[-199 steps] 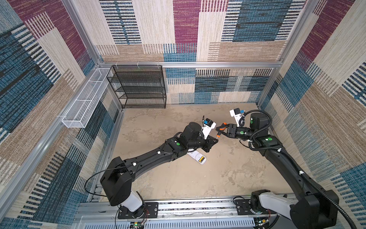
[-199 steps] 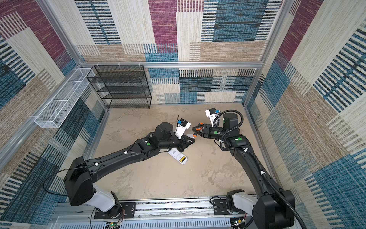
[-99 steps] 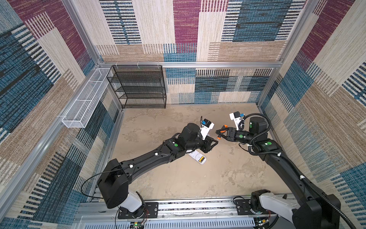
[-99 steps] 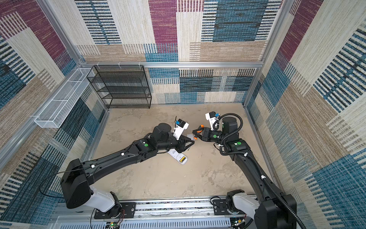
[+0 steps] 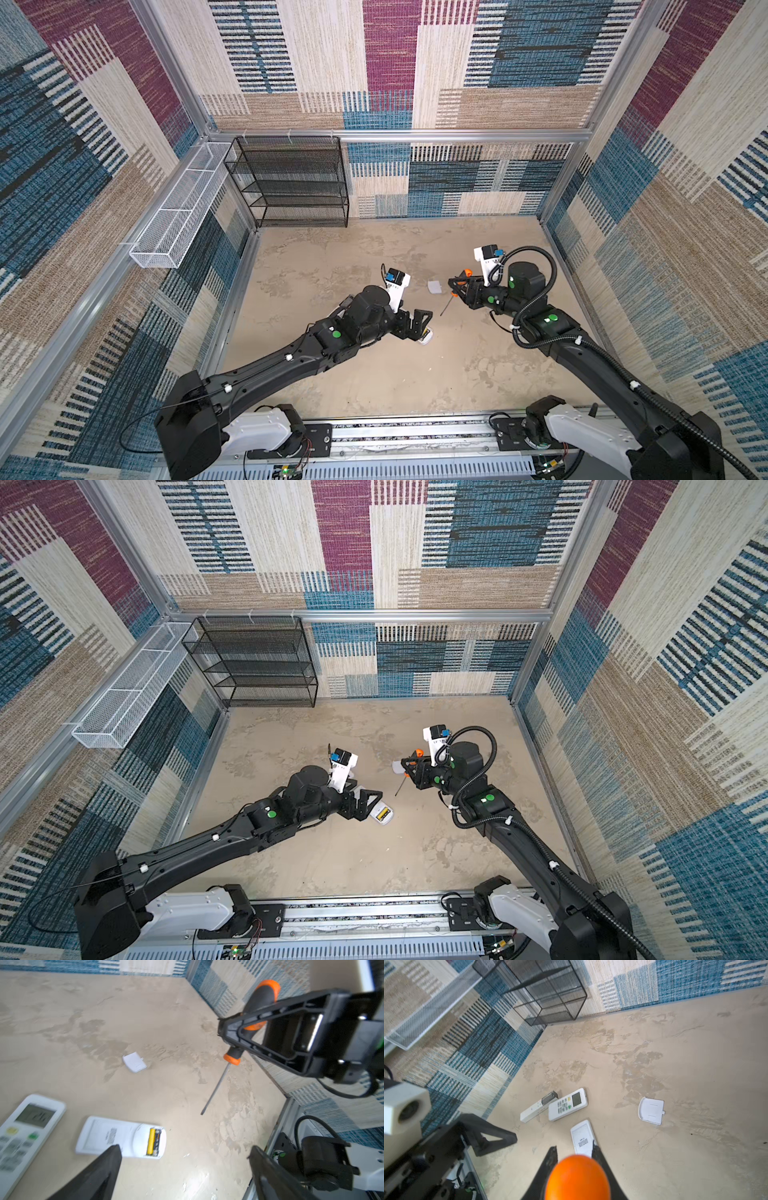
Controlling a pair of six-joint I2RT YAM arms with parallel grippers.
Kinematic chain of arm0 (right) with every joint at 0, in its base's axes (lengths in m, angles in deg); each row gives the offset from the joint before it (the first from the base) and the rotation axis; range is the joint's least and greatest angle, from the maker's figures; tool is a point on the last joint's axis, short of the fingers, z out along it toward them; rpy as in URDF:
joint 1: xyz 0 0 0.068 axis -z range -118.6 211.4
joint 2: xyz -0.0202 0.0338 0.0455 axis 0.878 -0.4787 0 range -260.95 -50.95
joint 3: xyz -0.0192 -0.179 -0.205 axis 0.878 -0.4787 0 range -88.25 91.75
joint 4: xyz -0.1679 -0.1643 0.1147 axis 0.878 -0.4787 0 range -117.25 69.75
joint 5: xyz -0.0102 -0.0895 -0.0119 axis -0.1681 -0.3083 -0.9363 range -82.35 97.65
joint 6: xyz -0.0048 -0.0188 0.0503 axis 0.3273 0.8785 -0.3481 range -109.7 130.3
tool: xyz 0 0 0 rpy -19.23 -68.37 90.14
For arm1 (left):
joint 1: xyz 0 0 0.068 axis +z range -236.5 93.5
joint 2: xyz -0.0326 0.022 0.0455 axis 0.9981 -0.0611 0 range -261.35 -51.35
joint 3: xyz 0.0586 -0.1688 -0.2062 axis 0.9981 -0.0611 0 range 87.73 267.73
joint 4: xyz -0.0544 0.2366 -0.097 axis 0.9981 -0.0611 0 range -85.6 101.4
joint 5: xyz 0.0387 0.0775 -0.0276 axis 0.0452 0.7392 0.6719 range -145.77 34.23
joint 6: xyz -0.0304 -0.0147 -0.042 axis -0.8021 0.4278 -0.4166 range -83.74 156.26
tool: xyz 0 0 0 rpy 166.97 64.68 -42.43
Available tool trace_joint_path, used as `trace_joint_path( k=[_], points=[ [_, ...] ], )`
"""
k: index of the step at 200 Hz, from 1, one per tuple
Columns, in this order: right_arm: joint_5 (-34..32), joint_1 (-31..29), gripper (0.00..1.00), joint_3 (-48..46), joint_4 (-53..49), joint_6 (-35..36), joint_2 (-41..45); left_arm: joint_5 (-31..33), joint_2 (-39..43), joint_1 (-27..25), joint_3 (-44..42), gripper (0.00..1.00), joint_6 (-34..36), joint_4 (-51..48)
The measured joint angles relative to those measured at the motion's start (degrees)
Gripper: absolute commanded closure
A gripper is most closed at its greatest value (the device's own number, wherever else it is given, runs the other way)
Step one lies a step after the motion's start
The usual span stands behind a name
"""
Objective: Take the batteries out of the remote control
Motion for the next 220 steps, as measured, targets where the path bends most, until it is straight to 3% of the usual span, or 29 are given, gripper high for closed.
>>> trace_joint_path(
  k=[34, 61, 122, 141, 197, 220],
  points=[
    [-4.5, -5.4, 1.00, -6.6, 7.8, 4.4, 1.2, 4.7, 3.1, 0.1, -2.4, 0.01, -4.2, -5.8],
    [-7.6, -6.8, 1.00, -10.5, 14.2, 8.7, 2.0, 4.6, 1.7, 0.1, -7.1, 0.11, -10.9, -6.2],
    [-9.8, -7.0, 1.00, -15.4, 22.3, 13.1, 0.5, 1.4, -10.9, 0.0, -15.1, 0.26, -29.4, 9.4],
    [-9.8, -7.0, 1.00, -15.5, 23.1, 13.2, -0.2, 1.3, -14.9, 0.2, -14.6, 0.32, -31.1, 14.3],
    [-10.3, -7.1, 1.00, -15.2, 23.7, 12.4, -3.3, -3.3, -26.9, 4.8, -11.3, 0.66, -34.3, 26.2],
    [-10.4, -7.2, 1.00, -14.6, 23.7, 11.5, -4.5, -5.6, -30.1, 6.0, -9.9, 0.69, -35.0, 27.7]
  ],
)
